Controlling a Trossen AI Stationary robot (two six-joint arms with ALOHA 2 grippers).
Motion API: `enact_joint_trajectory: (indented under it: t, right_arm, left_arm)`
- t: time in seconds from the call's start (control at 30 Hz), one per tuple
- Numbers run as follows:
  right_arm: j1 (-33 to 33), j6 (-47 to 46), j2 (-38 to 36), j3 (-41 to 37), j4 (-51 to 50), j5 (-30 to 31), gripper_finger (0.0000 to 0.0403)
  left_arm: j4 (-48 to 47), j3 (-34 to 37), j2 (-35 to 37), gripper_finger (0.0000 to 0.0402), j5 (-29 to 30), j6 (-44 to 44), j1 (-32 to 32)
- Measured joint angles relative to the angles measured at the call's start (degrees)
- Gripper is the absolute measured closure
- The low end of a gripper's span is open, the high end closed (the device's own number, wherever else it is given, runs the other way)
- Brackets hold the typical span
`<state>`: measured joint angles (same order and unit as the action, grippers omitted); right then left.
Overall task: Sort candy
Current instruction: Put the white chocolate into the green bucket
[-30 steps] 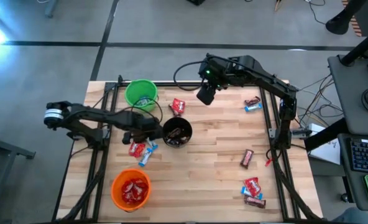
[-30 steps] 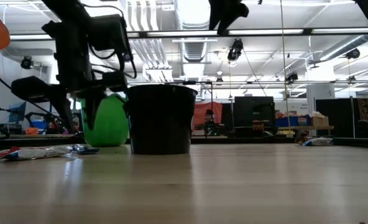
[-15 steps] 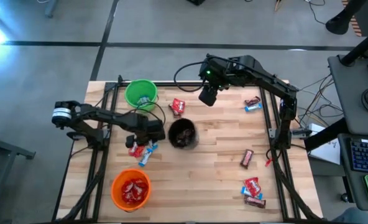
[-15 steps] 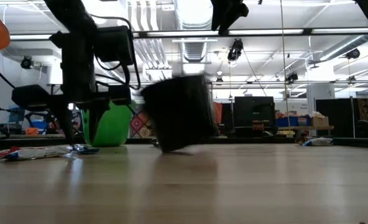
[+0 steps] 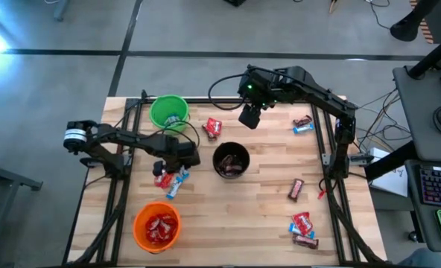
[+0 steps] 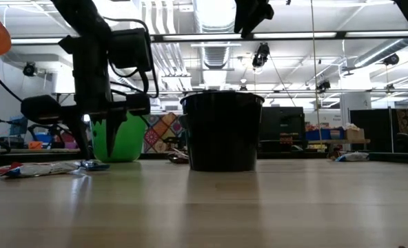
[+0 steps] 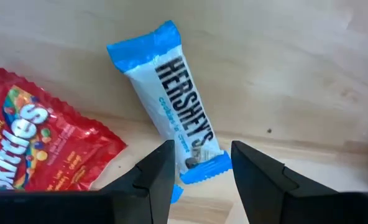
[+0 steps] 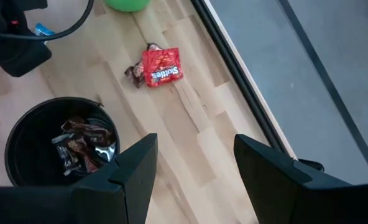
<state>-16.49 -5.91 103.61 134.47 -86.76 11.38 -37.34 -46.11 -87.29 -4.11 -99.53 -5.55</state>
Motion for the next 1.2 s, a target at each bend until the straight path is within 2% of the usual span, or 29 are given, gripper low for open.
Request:
enact_joint_trajectory:
  t: [0.23,0.57,0.83,1.07,1.2]
  right_arm:
    - [0.1,0.0,0.0,0.0,0.0,-2.9,0.0195]
    - [0.3,0.8,0.0,0.0,0.0,-3.0,0.0195]
    - [0.3,2.6,0.0,0.0,-0.1,-2.9,0.0195]
    - [0.3,3.4,0.0,0.0,-0.3,-2.9,0.0195]
    - [0.3,3.6,0.0,0.0,-0.3,-2.9,0.0195]
  left_arm:
    - [-1.6,0.1,0.0,0.0262,0.1,0.0,-0.8]
    - [-1.9,0.2,-0.3,0.0262,0.2,0.0,-2.0]
    - [-1.4,0.0,-4.7,0.0262,-1.3,0.2,-2.1]
    - [-3.0,-2.6,-8.4,0.0268,-1.6,7.2,-2.1]
    - [-6.0,-5.5,-8.9,0.0303,0.5,11.7,-2.7]
